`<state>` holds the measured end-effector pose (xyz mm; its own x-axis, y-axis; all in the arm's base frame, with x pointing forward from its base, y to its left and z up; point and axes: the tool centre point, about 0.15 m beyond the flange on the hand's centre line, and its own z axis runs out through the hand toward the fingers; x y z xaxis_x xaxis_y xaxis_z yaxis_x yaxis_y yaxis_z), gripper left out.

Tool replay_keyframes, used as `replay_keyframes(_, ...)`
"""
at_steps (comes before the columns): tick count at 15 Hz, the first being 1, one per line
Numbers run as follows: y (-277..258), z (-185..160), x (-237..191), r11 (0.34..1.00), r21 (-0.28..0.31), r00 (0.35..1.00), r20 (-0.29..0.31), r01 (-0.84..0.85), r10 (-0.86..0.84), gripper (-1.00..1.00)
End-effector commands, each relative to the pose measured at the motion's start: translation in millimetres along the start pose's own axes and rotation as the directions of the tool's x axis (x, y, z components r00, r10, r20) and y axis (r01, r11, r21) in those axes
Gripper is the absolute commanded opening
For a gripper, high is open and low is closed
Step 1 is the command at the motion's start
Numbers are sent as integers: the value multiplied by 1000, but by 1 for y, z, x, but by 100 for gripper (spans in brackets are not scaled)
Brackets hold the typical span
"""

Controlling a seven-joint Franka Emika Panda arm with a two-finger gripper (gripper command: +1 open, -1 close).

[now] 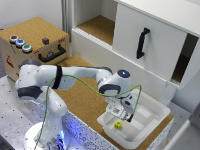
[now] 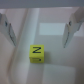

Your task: Go towards the yellow block and pick it up

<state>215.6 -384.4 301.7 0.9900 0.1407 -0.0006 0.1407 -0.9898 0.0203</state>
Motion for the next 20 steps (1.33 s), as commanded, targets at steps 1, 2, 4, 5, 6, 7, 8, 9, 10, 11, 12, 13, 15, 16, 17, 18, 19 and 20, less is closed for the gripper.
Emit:
replay_keyframes(1,4,39,8,999,-39,999,13,31,-31,100)
replay_keyframes(2,1,46,10,995,-81,998,30,61,-59,100)
replay_keyframes(4,-5,56,14,982,-147,993,55,115,-108,100)
replay_keyframes(5,-6,59,14,981,-160,993,50,109,-102,100)
replay_keyframes(6,-7,62,15,981,-169,995,38,100,-94,100)
replay_keyframes(7,-10,65,14,978,-181,994,30,105,-101,100)
replay_keyframes(8,-12,70,13,979,-179,995,28,97,-94,100)
replay_keyframes(9,-12,76,13,982,-173,997,28,74,-70,100)
replay_keyframes(10,-13,77,14,982,-177,998,20,66,-63,100)
replay_keyframes(11,-13,79,16,983,-172,998,14,57,-56,100)
replay_keyframes(12,-14,81,18,984,-173,999,15,51,-49,100)
replay_keyframes(13,-15,84,18,985,-171,999,15,31,-28,100)
replay_keyframes(15,-18,89,18,989,-150,1000,20,13,-10,100)
replay_keyframes(16,-20,91,18,988,-155,1000,24,8,-5,-100)
replay_keyframes(17,-23,90,18,989,-145,1000,21,14,-11,-100)
replay_keyframes(18,-25,89,18,990,-143,1000,17,2,1,-100)
replay_keyframes(19,-28,87,18,990,-142,1000,15,-3,6,-100)
replay_keyframes(20,-30,86,17,989,-146,1000,15,-3,5,-100)
